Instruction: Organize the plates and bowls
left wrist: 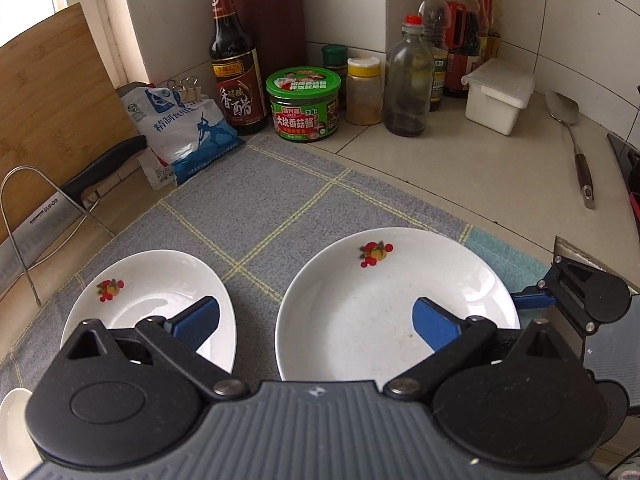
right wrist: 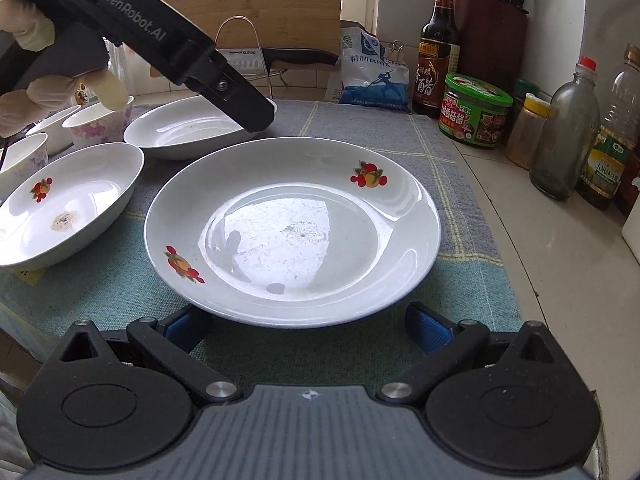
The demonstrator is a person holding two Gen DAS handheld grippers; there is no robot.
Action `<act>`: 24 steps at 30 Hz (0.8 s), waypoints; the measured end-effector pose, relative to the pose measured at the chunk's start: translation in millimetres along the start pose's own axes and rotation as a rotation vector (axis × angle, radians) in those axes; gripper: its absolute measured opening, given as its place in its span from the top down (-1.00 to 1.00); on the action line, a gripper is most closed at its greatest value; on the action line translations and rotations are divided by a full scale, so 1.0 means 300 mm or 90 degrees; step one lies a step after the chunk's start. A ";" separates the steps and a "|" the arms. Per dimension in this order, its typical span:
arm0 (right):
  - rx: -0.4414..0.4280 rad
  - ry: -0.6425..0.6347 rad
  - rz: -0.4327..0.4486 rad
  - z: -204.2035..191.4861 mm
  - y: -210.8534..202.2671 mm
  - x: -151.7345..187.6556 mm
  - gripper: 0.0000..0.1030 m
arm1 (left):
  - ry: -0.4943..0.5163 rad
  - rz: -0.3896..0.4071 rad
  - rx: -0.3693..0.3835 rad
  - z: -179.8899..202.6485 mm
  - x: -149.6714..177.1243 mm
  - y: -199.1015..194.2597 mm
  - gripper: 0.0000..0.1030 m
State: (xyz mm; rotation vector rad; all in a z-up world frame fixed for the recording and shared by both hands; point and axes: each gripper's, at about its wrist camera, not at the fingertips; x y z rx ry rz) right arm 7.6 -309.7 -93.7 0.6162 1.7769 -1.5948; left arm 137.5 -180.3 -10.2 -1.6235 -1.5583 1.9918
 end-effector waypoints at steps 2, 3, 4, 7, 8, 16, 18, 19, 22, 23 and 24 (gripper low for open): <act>-0.009 -0.009 0.015 0.005 -0.001 0.009 -1.00 | 0.007 -0.008 0.009 -0.011 -0.021 0.035 -0.97; -0.013 -0.011 0.020 0.008 -0.002 0.011 -1.00 | 0.008 -0.015 0.018 -0.017 -0.031 0.055 -0.93; -0.015 -0.012 0.022 0.008 -0.002 0.010 -1.00 | 0.008 -0.016 0.025 -0.022 -0.038 0.069 -0.87; -0.024 -0.019 0.030 0.011 -0.001 0.014 -1.00 | 0.014 -0.031 0.038 -0.033 -0.055 0.112 -0.80; -0.027 -0.021 0.031 0.012 0.000 0.014 -1.00 | 0.017 -0.040 0.042 -0.036 -0.061 0.130 -0.74; -0.042 -0.034 0.019 0.018 0.007 0.002 -1.00 | 0.025 -0.109 0.083 -0.055 -0.076 0.232 -0.31; -0.043 -0.035 0.015 0.019 0.008 -0.002 -1.00 | 0.023 -0.125 0.095 -0.062 -0.076 0.247 -0.27; -0.043 -0.035 0.013 0.019 0.009 -0.003 -1.00 | 0.022 -0.131 0.102 -0.065 -0.075 0.253 -0.23; -0.044 -0.037 0.007 0.018 0.012 -0.008 -1.00 | 0.024 -0.148 0.118 -0.072 -0.075 0.265 -0.22; -0.045 -0.038 0.005 0.018 0.014 -0.011 -1.00 | 0.024 -0.152 0.123 -0.074 -0.074 0.268 -0.17; -0.045 -0.038 0.003 0.016 0.015 -0.013 -1.00 | 0.023 -0.157 0.131 -0.078 -0.075 0.271 -0.16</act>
Point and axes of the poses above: each gripper's, at about its wrist camera, not at the fingertips, and y roughly the way its jaws point, z to its right, x to its underside, and after that the axes turned 3 degrees about y, right-handed
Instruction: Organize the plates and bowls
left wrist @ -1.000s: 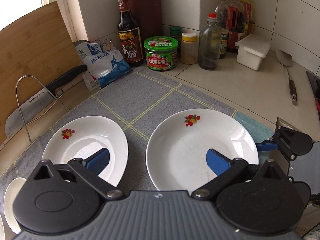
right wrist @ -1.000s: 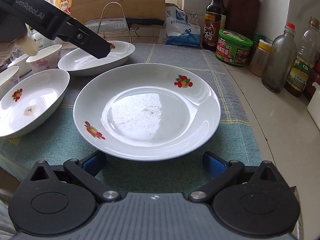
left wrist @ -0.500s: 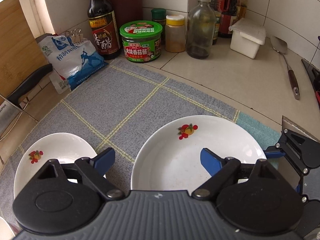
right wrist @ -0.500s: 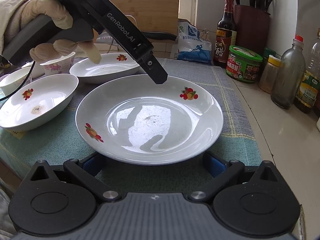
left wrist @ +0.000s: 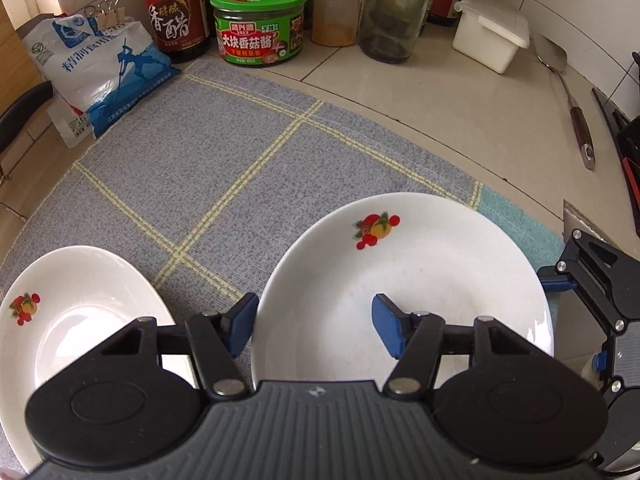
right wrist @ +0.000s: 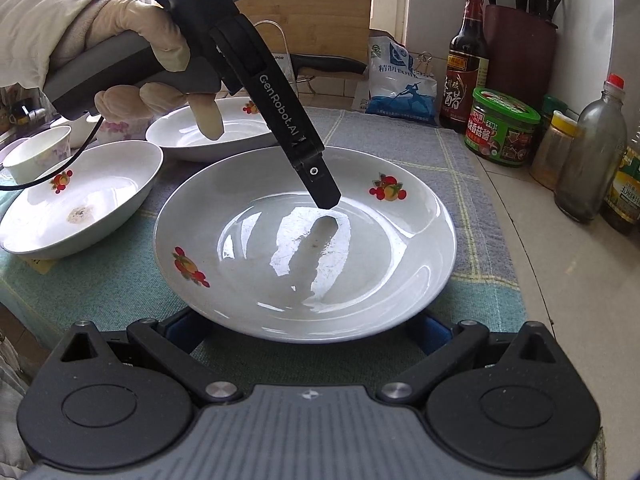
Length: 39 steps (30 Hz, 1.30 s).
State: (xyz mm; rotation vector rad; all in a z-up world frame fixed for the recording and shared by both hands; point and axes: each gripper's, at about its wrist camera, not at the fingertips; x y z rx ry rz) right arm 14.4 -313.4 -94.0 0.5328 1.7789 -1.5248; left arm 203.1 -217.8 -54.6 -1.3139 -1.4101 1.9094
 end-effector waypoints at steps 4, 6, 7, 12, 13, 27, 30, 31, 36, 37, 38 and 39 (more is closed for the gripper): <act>-0.002 -0.002 -0.007 -0.005 0.006 -0.009 -1.00 | 0.004 -0.011 0.013 -0.008 -0.008 0.007 -0.14; -0.002 -0.002 -0.012 -0.005 0.008 -0.013 -1.00 | 0.010 -0.015 0.016 -0.009 -0.013 0.013 -0.14; -0.002 -0.002 -0.014 -0.005 0.009 -0.016 -1.00 | 0.009 -0.015 0.019 -0.011 -0.014 0.016 -0.15; -0.004 -0.003 -0.015 0.000 0.012 -0.016 -1.00 | 0.001 -0.015 0.031 -0.022 -0.019 0.024 -0.15; -0.004 -0.003 -0.016 0.000 0.013 -0.018 -1.00 | 0.003 -0.015 0.030 -0.022 -0.020 0.026 -0.15; 0.004 -0.010 -0.032 -0.002 0.016 -0.038 -1.00 | 0.009 -0.013 0.035 -0.026 -0.020 0.017 -0.14; 0.003 -0.012 -0.031 0.003 0.013 -0.053 -1.00 | 0.008 -0.007 0.033 -0.031 -0.028 0.006 -0.14; 0.003 -0.013 -0.030 0.007 0.013 -0.059 -1.00 | 0.007 -0.004 0.031 -0.033 -0.033 0.003 -0.14; 0.002 -0.026 -0.024 0.044 0.015 -0.096 -1.00 | -0.003 0.015 0.026 -0.055 -0.078 -0.003 -0.14; 0.003 -0.030 -0.023 0.054 0.019 -0.105 -1.00 | -0.004 0.019 0.025 -0.061 -0.089 -0.002 -0.14; 0.004 -0.034 -0.022 0.063 0.023 -0.113 -1.00 | -0.005 0.022 0.023 -0.067 -0.101 0.000 -0.14; 0.005 -0.037 -0.022 0.073 0.029 -0.121 -1.00 | -0.007 0.026 0.022 -0.074 -0.116 0.004 -0.14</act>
Point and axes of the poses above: each gripper's, at about its wrist camera, not at the fingertips, and y roughly the way its jaws point, z to its right, x to its underside, and after that the axes turned 3 degrees about y, right-handed
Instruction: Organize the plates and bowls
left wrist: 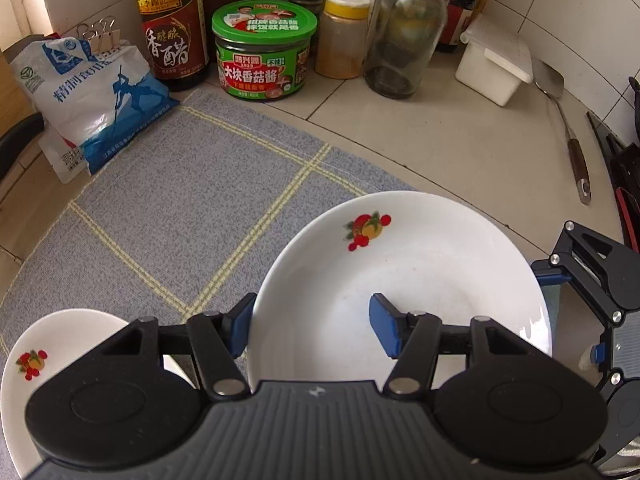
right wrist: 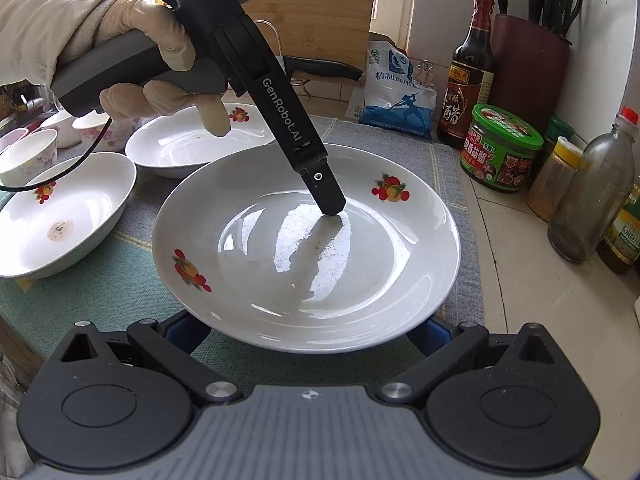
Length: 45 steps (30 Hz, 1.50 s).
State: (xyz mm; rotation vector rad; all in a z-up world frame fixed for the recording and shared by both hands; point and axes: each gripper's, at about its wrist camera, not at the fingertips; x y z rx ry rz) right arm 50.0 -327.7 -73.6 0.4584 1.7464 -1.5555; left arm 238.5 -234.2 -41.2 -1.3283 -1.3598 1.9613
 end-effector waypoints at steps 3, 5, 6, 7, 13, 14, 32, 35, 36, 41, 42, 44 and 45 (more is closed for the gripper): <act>0.002 -0.009 0.002 0.037 0.022 -0.021 -1.00 | -0.003 0.010 -0.005 -0.018 -0.041 0.014 -0.14; 0.001 -0.012 0.002 0.060 0.042 -0.035 -1.00 | -0.006 0.013 -0.009 -0.032 -0.064 0.027 -0.14; 0.001 -0.012 0.002 0.070 0.054 -0.041 -1.00 | -0.009 0.015 -0.013 -0.041 -0.076 0.037 -0.14; -0.001 -0.012 0.002 0.083 0.065 -0.044 -1.00 | -0.011 0.017 -0.016 -0.047 -0.085 0.043 -0.14; -0.004 -0.007 -0.002 0.139 0.126 -0.058 -1.00 | -0.026 0.023 -0.028 -0.087 -0.127 0.098 -0.14; -0.003 -0.007 -0.002 0.143 0.133 -0.059 -1.00 | -0.030 0.024 -0.031 -0.090 -0.129 0.105 -0.14; 0.019 0.034 -0.003 0.153 0.143 -0.039 -1.00 | -0.008 0.057 -0.078 -0.071 -0.111 0.068 -0.32; 0.033 0.054 -0.002 0.141 0.105 -0.032 -1.00 | -0.010 0.087 -0.094 -0.062 -0.090 -0.003 -0.49; 0.037 0.058 -0.001 0.134 0.092 -0.030 -1.00 | -0.011 0.098 -0.101 -0.057 -0.081 -0.033 -0.53; 0.089 0.060 -0.003 0.086 0.035 -0.021 -1.00 | -0.018 0.151 -0.147 -0.017 -0.028 -0.166 -0.70; 0.094 0.063 -0.003 0.077 0.025 -0.024 -1.00 | -0.024 0.165 -0.158 -0.001 -0.005 -0.202 -0.70; 0.090 0.064 0.006 0.060 0.002 -0.032 -1.00 | -0.040 0.185 -0.170 0.026 0.030 -0.251 -0.75; 0.086 0.064 0.009 0.050 -0.010 -0.038 -1.00 | -0.053 0.191 -0.175 0.041 0.054 -0.278 -0.76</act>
Point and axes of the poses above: each gripper's, at about its wrist camera, not at the fingertips, and y roughly the way its jaws point, z to its right, x to its underside, and after that the axes turned 3 degrees about y, right-handed
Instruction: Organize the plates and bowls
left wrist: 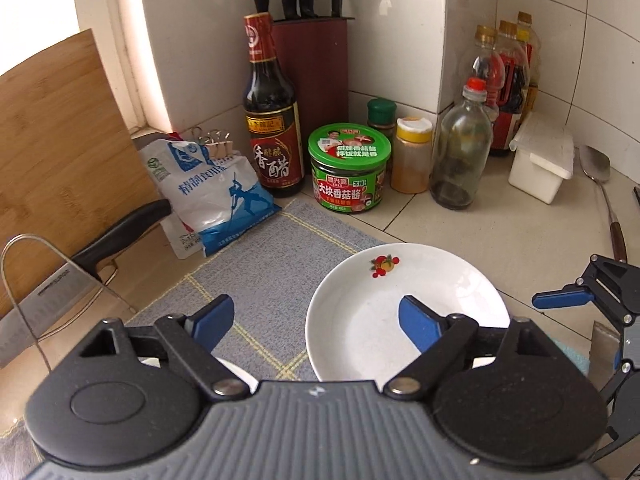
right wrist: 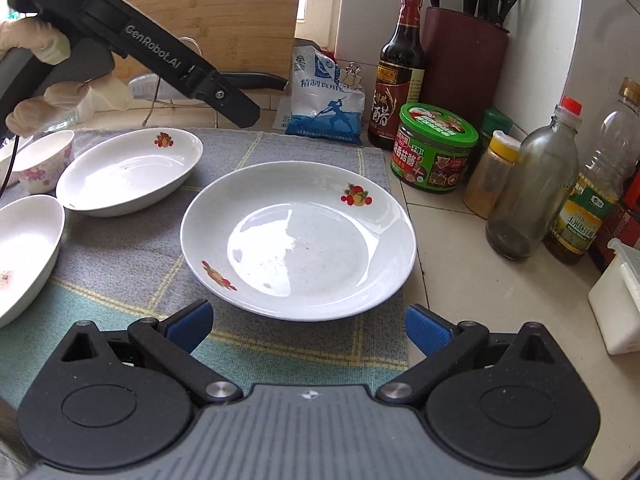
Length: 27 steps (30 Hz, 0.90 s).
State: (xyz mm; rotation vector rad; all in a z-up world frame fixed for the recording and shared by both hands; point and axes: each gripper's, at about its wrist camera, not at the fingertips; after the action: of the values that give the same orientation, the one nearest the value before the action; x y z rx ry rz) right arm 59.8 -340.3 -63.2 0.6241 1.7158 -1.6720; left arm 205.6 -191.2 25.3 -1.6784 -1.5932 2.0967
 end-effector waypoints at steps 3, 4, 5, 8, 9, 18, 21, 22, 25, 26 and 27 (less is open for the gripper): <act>-0.027 -0.004 0.012 -0.023 -0.020 -0.035 -1.00 | -0.035 0.015 -0.021 0.016 0.048 -0.097 -0.76; -0.040 -0.006 0.017 -0.031 -0.025 -0.047 -1.00 | -0.045 0.019 -0.033 0.022 0.066 -0.126 -0.77; -0.056 -0.007 0.022 -0.040 -0.026 -0.061 -1.00 | -0.056 0.021 -0.043 0.022 0.081 -0.148 -0.78; -0.098 -0.015 0.032 -0.075 -0.023 -0.098 -1.00 | -0.096 0.025 -0.077 0.022 0.144 -0.222 -0.79; -0.113 -0.019 0.032 -0.089 -0.019 -0.109 -1.00 | -0.107 0.025 -0.092 0.025 0.172 -0.250 -0.79; -0.145 -0.029 0.029 -0.231 -0.029 -0.127 -1.00 | -0.163 0.027 -0.155 0.033 0.413 -0.425 -0.80; -0.136 -0.011 0.019 -0.277 -0.043 -0.118 -1.00 | -0.174 0.022 -0.162 0.035 0.482 -0.465 -0.80; -0.141 -0.006 0.019 -0.292 -0.047 -0.115 -1.00 | -0.179 0.020 -0.163 0.035 0.506 -0.478 -0.80; -0.135 -0.001 0.016 -0.342 -0.064 -0.098 -1.00 | -0.195 0.013 -0.158 0.031 0.571 -0.518 -0.80; -0.132 0.001 0.016 -0.354 -0.068 -0.093 -1.00 | -0.198 0.012 -0.152 0.032 0.595 -0.532 -0.80; -0.130 0.005 0.014 -0.372 -0.074 -0.084 -1.00 | -0.201 0.011 -0.147 0.031 0.621 -0.545 -0.80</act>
State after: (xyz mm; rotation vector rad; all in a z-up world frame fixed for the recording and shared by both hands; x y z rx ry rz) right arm 46.6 -228.5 -32.8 0.5521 1.8485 -1.4578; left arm 32.7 -14.6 5.4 -1.4735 -1.9824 2.3632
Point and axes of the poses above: each gripper's, at about its wrist camera, not at the fingertips, and y roughly the way its jaws point, z to its right, x to its underside, and after that the axes turned 3 degrees about y, right-handed
